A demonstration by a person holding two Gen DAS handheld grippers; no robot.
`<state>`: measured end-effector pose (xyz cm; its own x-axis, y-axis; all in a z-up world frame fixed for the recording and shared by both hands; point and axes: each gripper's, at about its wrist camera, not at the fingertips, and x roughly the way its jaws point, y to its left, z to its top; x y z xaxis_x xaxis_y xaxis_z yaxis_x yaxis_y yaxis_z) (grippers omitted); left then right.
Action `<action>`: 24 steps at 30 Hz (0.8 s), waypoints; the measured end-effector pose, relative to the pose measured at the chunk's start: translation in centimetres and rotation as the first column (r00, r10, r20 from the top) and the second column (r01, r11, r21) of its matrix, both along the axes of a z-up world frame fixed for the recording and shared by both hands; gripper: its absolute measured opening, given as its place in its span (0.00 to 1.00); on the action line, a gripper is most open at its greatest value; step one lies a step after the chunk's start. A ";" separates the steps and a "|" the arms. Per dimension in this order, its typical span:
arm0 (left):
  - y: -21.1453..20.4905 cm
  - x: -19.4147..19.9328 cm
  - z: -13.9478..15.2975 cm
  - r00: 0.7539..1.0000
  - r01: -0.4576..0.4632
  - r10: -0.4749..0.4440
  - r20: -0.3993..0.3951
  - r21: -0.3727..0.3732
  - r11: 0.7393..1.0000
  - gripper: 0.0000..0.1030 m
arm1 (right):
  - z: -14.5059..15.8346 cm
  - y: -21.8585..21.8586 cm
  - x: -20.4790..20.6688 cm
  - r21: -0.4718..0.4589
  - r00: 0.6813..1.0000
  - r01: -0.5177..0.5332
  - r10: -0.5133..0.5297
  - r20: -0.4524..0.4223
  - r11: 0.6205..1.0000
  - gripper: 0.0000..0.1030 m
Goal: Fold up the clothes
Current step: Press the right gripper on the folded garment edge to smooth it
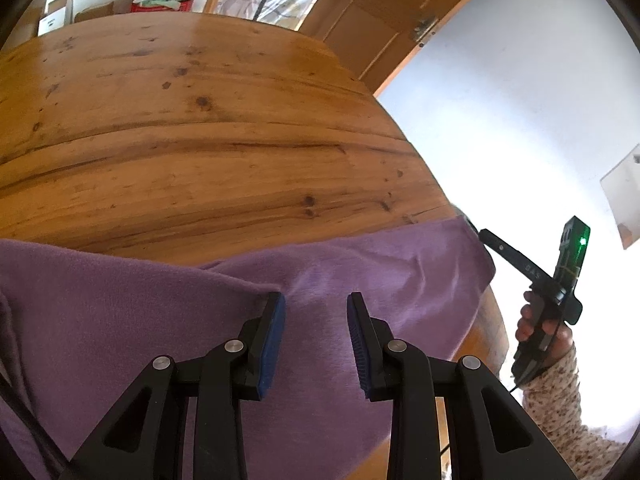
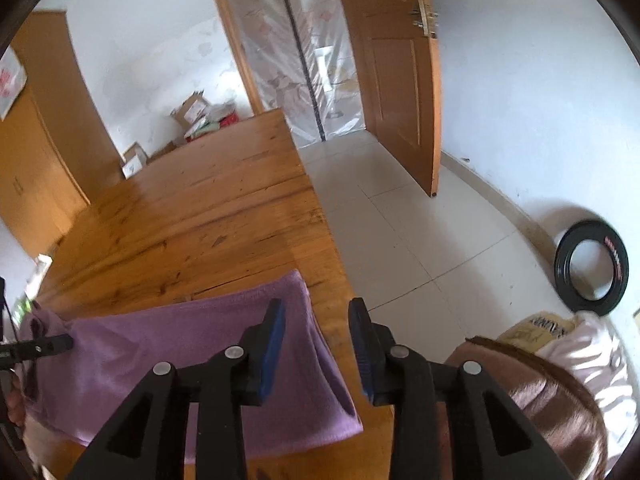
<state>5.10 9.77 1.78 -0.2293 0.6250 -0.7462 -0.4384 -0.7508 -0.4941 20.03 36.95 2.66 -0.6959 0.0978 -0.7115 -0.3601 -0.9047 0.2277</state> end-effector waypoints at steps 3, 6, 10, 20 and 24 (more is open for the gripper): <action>0.6 0.4 0.2 1.000 0.018 -0.018 -0.006 -0.011 1.000 0.32 | -0.2 -0.4 1.3 -0.016 1.000 0.026 -0.026 -0.001 1.000 0.32; 1.3 0.8 0.3 0.999 0.041 -0.041 -0.016 -0.029 0.999 0.32 | -0.8 -1.0 2.2 -0.030 0.999 0.038 -0.038 0.007 0.999 0.32; 2.4 1.4 0.7 0.996 0.080 -0.081 -0.030 -0.043 0.996 0.32 | -1.1 -1.8 2.9 -0.018 0.998 0.056 -0.056 0.011 0.998 0.32; 5.8 2.0 0.4 0.987 0.153 -0.155 -0.029 -0.058 0.986 0.32 | -2.0 -2.3 3.7 0.009 0.992 0.127 -0.127 0.018 0.992 0.33; 7.5 2.2 0.1 0.982 0.184 -0.186 -0.027 -0.068 0.981 0.32 | -2.1 -2.5 3.5 0.019 0.992 0.125 -0.125 0.011 0.992 0.33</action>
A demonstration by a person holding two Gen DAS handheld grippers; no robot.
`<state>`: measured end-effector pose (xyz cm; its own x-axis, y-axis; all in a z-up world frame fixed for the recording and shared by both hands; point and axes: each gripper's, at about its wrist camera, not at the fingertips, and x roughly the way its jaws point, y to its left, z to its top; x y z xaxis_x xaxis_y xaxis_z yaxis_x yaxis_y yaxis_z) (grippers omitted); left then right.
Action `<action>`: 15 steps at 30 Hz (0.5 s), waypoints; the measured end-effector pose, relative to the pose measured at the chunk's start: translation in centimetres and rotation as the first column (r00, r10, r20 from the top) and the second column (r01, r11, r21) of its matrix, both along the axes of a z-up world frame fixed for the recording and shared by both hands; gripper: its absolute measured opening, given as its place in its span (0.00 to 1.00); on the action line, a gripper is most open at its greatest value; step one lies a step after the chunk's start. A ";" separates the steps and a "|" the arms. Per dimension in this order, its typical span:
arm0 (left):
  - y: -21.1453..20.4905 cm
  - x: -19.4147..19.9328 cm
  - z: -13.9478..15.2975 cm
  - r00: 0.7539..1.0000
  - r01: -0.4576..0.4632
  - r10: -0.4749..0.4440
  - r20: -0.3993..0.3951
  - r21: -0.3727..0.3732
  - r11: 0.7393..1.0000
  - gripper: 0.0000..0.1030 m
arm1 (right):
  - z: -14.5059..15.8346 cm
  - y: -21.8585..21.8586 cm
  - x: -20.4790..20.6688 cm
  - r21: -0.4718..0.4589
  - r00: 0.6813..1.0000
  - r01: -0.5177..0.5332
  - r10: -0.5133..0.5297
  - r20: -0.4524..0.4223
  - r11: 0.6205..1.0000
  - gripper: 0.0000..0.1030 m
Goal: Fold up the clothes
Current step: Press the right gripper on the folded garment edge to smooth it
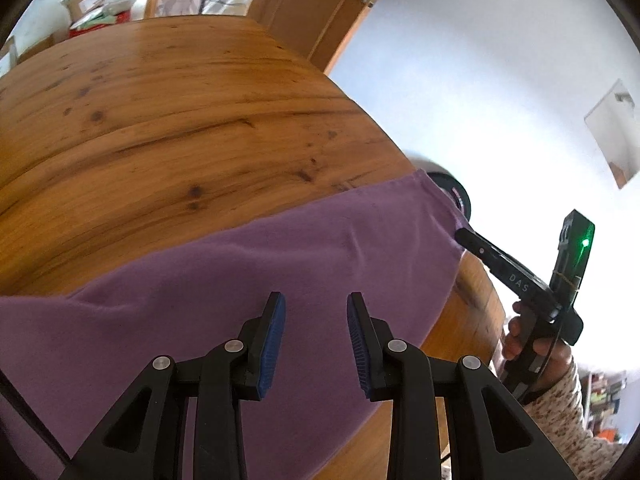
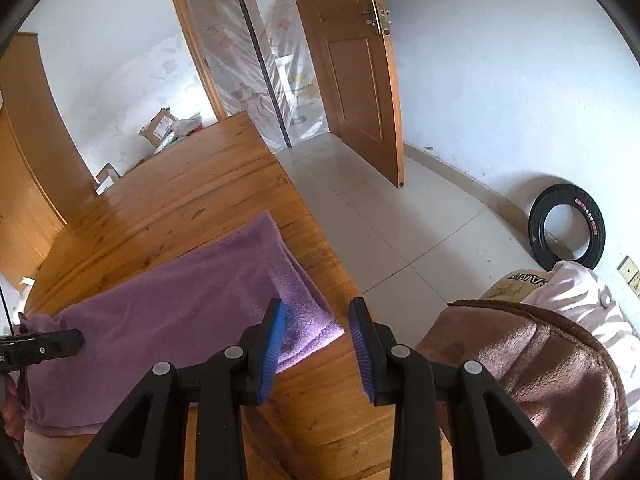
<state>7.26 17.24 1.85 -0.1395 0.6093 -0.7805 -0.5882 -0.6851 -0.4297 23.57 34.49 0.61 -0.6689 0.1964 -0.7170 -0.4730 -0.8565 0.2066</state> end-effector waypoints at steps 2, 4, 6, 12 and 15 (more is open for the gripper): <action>0.7 0.1 -0.3 1.000 0.012 -0.012 0.003 -0.006 1.000 0.32 | -0.1 -0.2 0.0 0.002 1.000 -0.003 0.003 -0.007 1.000 0.34; 1.3 0.2 -0.4 1.000 0.019 -0.019 0.001 -0.008 1.000 0.32 | -0.1 -0.4 0.0 0.007 1.000 -0.010 0.010 -0.008 1.000 0.34; 1.6 0.3 -0.5 1.000 0.028 -0.028 0.000 -0.006 1.000 0.32 | -0.1 -0.7 -0.2 0.015 1.000 -0.023 0.023 -0.003 1.000 0.33; 1.8 0.1 -0.6 0.999 0.032 -0.032 0.007 0.002 0.999 0.32 | -0.3 -1.2 -0.6 0.021 0.998 -0.057 0.057 0.002 0.998 0.13; 1.9 0.1 -0.7 0.999 0.038 -0.038 0.001 0.002 0.999 0.32 | -0.2 -1.3 -0.5 0.026 0.998 -0.059 0.059 0.000 0.998 0.12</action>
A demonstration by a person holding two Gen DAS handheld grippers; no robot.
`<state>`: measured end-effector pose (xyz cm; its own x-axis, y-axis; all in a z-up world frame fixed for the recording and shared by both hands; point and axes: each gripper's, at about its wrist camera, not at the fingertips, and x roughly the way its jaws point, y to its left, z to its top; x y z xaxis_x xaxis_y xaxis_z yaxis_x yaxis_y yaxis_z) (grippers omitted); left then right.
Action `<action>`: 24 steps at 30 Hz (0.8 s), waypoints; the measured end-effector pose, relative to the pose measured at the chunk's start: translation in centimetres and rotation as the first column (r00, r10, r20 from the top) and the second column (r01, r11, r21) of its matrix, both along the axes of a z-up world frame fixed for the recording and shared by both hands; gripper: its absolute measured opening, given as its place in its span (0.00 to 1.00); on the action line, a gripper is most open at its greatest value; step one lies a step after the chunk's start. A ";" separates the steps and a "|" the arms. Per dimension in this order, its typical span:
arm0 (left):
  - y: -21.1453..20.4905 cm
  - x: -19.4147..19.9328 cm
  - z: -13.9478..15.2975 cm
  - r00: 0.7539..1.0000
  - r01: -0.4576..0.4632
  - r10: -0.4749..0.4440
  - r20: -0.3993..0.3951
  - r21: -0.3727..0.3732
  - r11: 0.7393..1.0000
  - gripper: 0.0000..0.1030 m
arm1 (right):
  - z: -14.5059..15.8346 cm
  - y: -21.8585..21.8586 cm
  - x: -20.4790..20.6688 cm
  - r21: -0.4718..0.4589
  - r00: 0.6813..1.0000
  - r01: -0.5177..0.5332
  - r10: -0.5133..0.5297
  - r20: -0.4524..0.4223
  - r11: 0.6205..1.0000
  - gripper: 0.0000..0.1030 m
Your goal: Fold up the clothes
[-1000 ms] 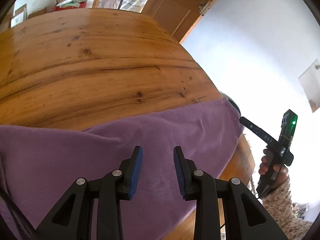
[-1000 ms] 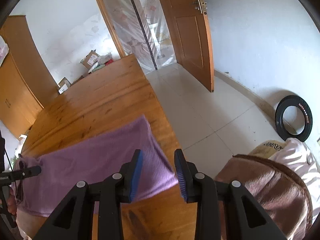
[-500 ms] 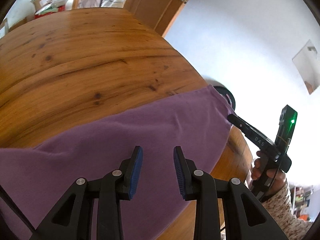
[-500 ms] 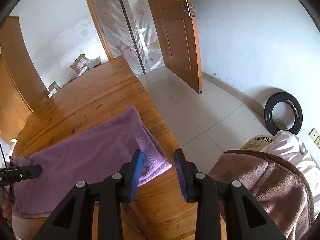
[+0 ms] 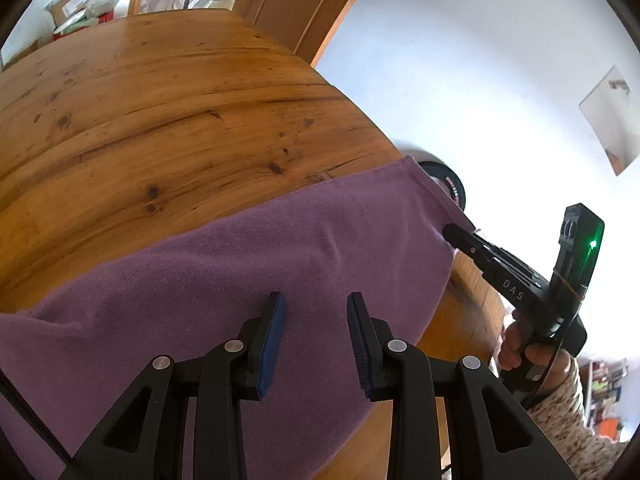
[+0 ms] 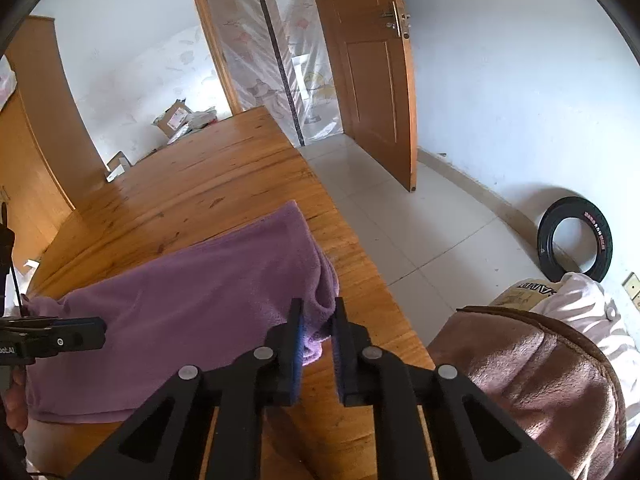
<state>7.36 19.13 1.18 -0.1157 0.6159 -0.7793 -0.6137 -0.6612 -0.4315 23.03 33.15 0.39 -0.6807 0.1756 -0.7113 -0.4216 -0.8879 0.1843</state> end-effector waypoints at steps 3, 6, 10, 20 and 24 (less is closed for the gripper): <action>0.0 -0.1 -0.1 1.000 0.002 -0.002 0.003 0.011 1.000 0.32 | 0.6 -0.3 0.3 0.015 1.000 -0.004 0.004 -0.031 1.000 0.11; -0.1 -0.2 -0.2 1.000 0.001 -0.001 0.009 0.016 1.000 0.32 | 1.6 -1.6 0.3 0.091 0.998 -0.028 0.033 -0.057 0.995 0.11; -0.1 -0.2 -0.2 1.000 0.000 0.000 0.009 0.017 1.000 0.32 | 3.1 -3.8 0.2 0.170 0.989 -0.089 0.107 -0.098 0.981 0.11; -0.4 -0.7 -0.4 0.999 -0.016 0.014 0.048 0.047 0.999 0.32 | 5.2 -9.4 -0.5 0.350 0.956 -0.223 0.275 -0.106 0.910 0.11; -0.9 -1.2 -0.6 0.994 -0.042 0.033 0.103 0.085 0.995 0.32 | 5.4 -10.9 -0.7 0.372 0.943 -0.261 0.318 -0.098 0.891 0.11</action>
<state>6.18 18.20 0.54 -0.0634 0.6788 -0.7316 -0.5391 -0.6402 -0.5472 22.30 22.24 5.82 -0.8342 0.1714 -0.5242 -0.1275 -0.9847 -0.1191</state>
